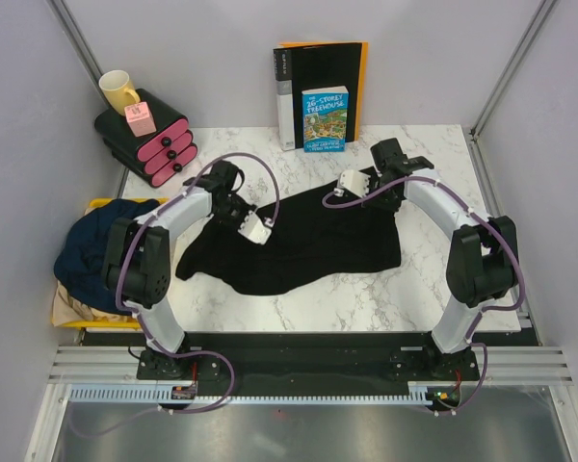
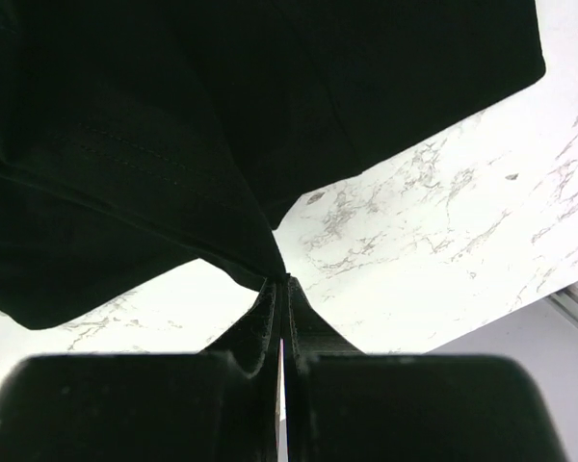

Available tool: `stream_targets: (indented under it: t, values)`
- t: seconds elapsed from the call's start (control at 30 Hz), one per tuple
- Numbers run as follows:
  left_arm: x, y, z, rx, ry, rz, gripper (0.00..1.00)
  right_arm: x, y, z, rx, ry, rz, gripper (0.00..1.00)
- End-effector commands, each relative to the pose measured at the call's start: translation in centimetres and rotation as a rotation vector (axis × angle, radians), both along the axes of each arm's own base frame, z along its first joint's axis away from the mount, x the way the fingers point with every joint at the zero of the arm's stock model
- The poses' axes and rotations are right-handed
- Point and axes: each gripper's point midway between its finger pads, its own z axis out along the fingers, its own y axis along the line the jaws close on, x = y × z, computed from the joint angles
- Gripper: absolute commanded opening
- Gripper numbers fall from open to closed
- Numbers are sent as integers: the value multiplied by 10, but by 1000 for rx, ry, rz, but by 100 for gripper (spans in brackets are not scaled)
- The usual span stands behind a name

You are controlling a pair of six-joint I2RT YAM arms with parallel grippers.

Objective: Fold and stack the t-shirts
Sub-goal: Flatten the tshirt out

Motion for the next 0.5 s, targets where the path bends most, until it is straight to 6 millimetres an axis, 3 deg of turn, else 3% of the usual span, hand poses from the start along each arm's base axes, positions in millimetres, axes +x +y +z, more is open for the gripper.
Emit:
stream_targets:
  t: [0.0,0.07,0.13,0.27,0.4,0.47]
  values:
    - [47,-19,127,-215,-253,166,2,17,-8,36,12,-105,-41,0]
    - [59,-21,168,-293,-363,216,2,24,-11,46,18,-132,-53,0]
    - [59,-15,202,-325,-455,228,2,33,-16,59,17,-168,-64,0]
    - [63,-3,234,-319,-572,255,2,56,-32,82,-25,-263,-113,0]
    - [83,21,265,-316,-724,360,2,96,-58,139,-26,-495,-226,0]
    - [95,30,294,-366,-844,417,2,110,-78,174,-18,-615,-295,0]
